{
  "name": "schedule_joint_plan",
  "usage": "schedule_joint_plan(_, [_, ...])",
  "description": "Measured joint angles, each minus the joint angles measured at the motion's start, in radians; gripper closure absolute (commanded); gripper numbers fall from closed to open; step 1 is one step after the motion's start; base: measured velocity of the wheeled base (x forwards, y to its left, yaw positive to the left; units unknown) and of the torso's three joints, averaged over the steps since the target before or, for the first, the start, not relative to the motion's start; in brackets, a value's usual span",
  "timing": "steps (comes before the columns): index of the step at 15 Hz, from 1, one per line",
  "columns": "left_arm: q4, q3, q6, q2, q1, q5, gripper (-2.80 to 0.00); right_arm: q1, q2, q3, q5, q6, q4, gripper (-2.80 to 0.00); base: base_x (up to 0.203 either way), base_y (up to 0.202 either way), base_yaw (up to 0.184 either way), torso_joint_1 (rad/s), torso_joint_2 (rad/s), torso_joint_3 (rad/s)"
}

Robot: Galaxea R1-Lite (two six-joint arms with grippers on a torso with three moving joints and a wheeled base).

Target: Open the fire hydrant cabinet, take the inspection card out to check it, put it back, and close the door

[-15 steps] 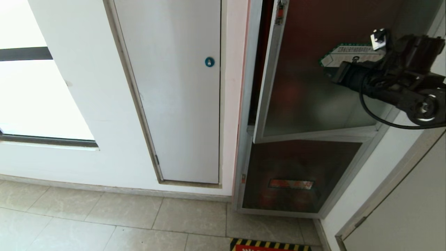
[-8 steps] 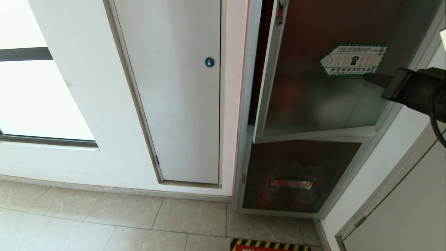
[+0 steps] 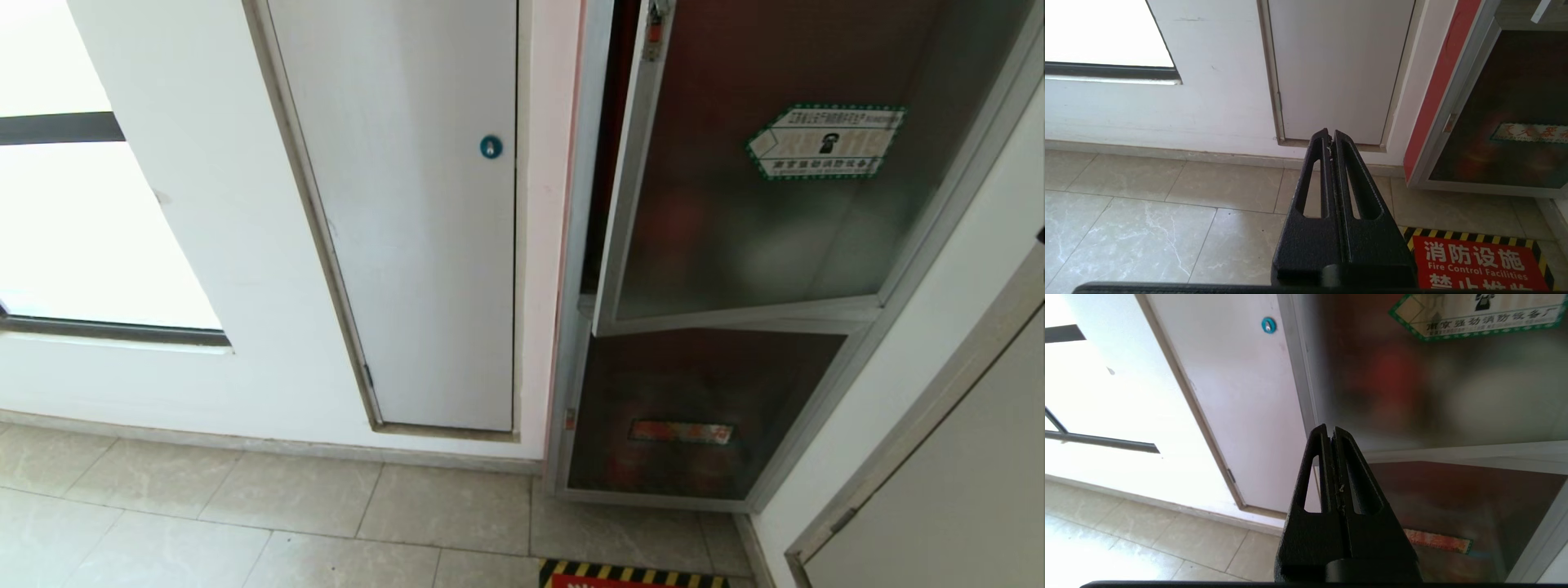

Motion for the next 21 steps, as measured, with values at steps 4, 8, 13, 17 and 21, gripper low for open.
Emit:
schedule_joint_plan(4, [0.0, 0.0, 0.0, 0.0, 0.0, 0.0, 0.0, -0.001, -0.259, 0.087, -0.003, -0.007, 0.113, 0.0, 0.0, 0.0, 0.0, 0.0, 0.0, 0.0])
schedule_joint_plan(8, [0.0, 0.0, 0.0, 0.0, 0.0, 0.0, 0.0, -0.001, -0.507, 0.18, -0.005, -0.01, 0.276, 0.0, 0.0, 0.0, 0.0, 0.0, 0.0, 0.0])
schedule_joint_plan(13, [0.0, 0.0, 0.0, 0.0, 0.0, 0.0, 0.0, 0.001, -0.787, 0.413, -0.06, -0.077, 0.334, 0.0, 0.0, 0.0, 0.0, 0.0, 0.0, 0.0])
schedule_joint_plan(17, [0.0, 0.0, 0.0, 0.0, 0.0, 0.0, 0.0, 0.001, -0.86, 0.579, -0.208, -0.147, 0.329, 0.0, 0.0, 0.0, 0.0, 0.0, 0.0, 0.0])
schedule_joint_plan(21, [0.0, 0.0, 0.0, 0.0, 0.0, 0.0, 0.0, 0.001, -0.876, 0.655, -0.221, -0.158, 0.333, 0.0, 0.0, 0.0, 0.0, 0.0, 0.0, 0.0])
